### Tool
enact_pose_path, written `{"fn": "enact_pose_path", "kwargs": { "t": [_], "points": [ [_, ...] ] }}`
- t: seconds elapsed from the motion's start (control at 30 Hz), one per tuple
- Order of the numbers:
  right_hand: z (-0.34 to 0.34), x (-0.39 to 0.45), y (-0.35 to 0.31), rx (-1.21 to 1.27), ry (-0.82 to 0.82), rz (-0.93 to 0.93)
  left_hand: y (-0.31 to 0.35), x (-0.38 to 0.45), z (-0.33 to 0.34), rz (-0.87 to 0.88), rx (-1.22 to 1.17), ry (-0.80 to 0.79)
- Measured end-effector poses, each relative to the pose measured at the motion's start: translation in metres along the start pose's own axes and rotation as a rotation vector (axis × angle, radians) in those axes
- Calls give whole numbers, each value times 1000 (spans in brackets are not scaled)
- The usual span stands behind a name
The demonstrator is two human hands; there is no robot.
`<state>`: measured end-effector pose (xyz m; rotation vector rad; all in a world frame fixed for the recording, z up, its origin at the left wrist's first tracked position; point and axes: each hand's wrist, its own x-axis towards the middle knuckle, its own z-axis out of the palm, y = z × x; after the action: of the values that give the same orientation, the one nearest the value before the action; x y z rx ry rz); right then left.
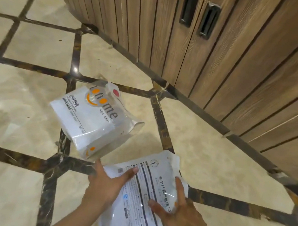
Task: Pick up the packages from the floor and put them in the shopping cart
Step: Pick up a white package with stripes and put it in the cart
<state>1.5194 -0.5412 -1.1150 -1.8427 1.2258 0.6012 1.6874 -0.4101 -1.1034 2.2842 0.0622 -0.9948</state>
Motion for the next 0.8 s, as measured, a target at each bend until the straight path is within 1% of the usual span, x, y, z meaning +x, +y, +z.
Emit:
{"fn": "enact_pose_path", "kwargs": {
  "t": [0.07, 0.13, 0.2, 0.27, 0.33, 0.4, 0.47, 0.53, 0.67, 0.8],
  "points": [
    [1, 2, 0, 27, -19, -1, 2, -6, 5, -100, -180, -5],
    [-1, -3, -2, 18, -34, -1, 1, -12, 8, -189, -289, 8],
    [-4, -7, -3, 27, -40, -8, -4, -15, 12, -251, -365, 9],
    [-7, -10, -4, 57, -54, -18, -6, -15, 16, -297, -362, -68],
    [-10, -12, -5, 90, -57, -40, -16, -10, 14, -253, -364, -165],
    [-10, -12, -4, 128, -48, -60, -22, -9, 7, -160, -349, -264],
    [-9, -9, -2, 176, -12, -78, -25, -11, 2, -89, -298, -355],
    [-7, -7, -1, 224, 24, -98, -28, -14, 2, -60, -273, -415],
    [-10, -9, -3, 293, 30, -171, -31, -18, 10, -32, -338, -406],
    [-16, -7, -5, 283, 21, -165, -25, -22, 8, -16, -377, -323]
  ]
}}
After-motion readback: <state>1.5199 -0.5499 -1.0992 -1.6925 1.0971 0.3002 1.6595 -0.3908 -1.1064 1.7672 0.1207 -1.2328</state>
